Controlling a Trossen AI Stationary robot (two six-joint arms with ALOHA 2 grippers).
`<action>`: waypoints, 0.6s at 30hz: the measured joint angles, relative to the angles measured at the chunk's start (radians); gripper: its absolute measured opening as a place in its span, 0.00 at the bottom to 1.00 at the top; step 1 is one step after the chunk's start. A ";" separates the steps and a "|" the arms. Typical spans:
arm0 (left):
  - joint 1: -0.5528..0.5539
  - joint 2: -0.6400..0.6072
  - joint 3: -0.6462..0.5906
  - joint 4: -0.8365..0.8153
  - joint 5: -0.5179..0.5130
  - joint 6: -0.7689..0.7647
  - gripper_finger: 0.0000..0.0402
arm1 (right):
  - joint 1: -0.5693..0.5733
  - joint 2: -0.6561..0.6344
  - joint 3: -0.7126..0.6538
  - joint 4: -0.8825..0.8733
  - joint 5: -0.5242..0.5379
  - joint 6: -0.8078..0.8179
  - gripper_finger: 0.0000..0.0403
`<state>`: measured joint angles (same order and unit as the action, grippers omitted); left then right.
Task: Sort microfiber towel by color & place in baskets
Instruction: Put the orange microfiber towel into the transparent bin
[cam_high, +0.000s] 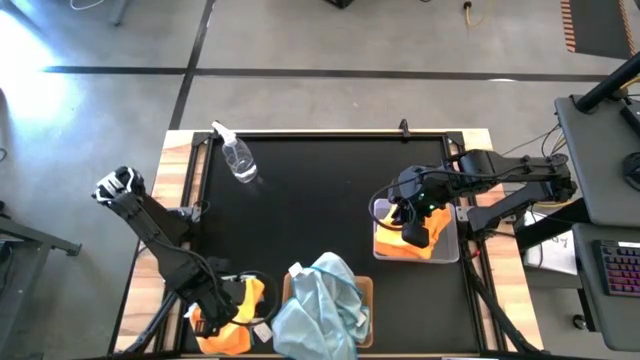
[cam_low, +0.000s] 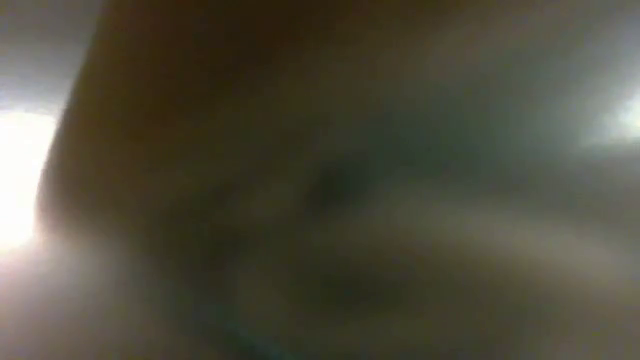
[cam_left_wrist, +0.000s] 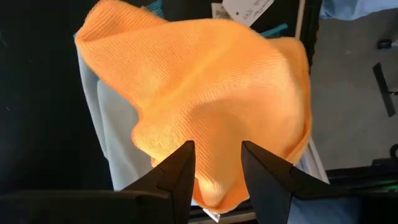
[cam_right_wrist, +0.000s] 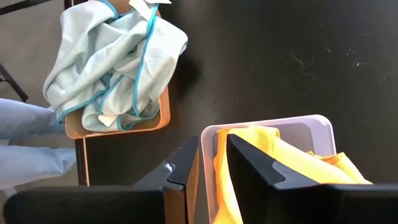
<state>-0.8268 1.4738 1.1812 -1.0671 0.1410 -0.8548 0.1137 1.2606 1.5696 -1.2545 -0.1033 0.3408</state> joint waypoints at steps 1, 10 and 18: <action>0.000 0.000 -0.008 0.008 0.000 0.000 0.29 | 0.000 0.000 0.000 0.000 0.000 0.000 0.19; -0.002 0.000 -0.085 0.097 0.000 -0.048 0.29 | 0.000 0.000 0.000 0.003 -0.001 0.000 0.20; -0.004 0.000 -0.153 0.119 0.000 -0.095 0.29 | 0.000 0.000 0.000 0.003 -0.001 0.000 0.21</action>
<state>-0.8307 1.4738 1.0286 -0.9477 0.1410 -0.9495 0.1137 1.2606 1.5696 -1.2510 -0.1041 0.3408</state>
